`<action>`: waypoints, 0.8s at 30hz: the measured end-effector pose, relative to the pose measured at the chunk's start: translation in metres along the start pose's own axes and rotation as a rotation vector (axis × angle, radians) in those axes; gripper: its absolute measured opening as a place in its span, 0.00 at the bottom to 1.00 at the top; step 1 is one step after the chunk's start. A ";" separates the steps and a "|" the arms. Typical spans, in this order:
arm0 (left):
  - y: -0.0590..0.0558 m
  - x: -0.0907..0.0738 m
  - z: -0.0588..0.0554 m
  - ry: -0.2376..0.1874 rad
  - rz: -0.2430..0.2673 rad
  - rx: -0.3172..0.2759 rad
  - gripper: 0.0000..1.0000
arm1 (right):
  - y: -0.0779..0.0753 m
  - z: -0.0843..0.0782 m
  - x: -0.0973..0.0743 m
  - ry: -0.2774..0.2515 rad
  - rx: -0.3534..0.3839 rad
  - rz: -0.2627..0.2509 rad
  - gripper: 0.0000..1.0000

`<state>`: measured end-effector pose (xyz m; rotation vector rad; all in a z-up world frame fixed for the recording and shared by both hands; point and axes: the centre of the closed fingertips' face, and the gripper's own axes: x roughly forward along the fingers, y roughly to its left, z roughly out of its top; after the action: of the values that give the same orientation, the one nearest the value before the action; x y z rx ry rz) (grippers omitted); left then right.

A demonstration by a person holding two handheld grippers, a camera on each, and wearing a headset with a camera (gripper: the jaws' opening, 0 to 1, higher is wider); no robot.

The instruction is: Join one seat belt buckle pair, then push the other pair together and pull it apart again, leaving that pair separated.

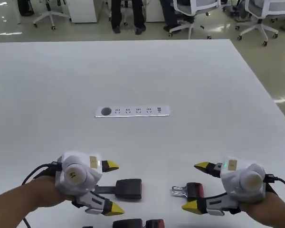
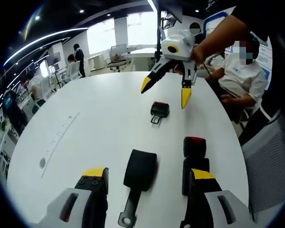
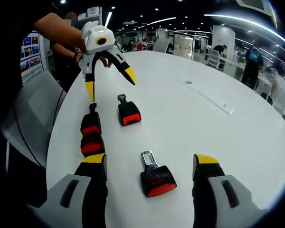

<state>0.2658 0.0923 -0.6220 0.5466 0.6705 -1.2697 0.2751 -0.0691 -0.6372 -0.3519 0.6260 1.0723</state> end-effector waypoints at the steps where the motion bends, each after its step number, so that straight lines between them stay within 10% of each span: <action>1: 0.001 0.003 -0.001 0.004 -0.006 -0.001 0.71 | 0.000 -0.002 0.001 0.005 0.001 0.002 0.72; 24: 0.020 0.046 -0.039 0.062 -0.078 -0.006 0.62 | -0.003 -0.042 0.022 0.093 0.061 0.122 0.58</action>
<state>0.2866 0.0932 -0.6817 0.5615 0.7532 -1.3279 0.2727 -0.0785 -0.6832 -0.3153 0.7697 1.1557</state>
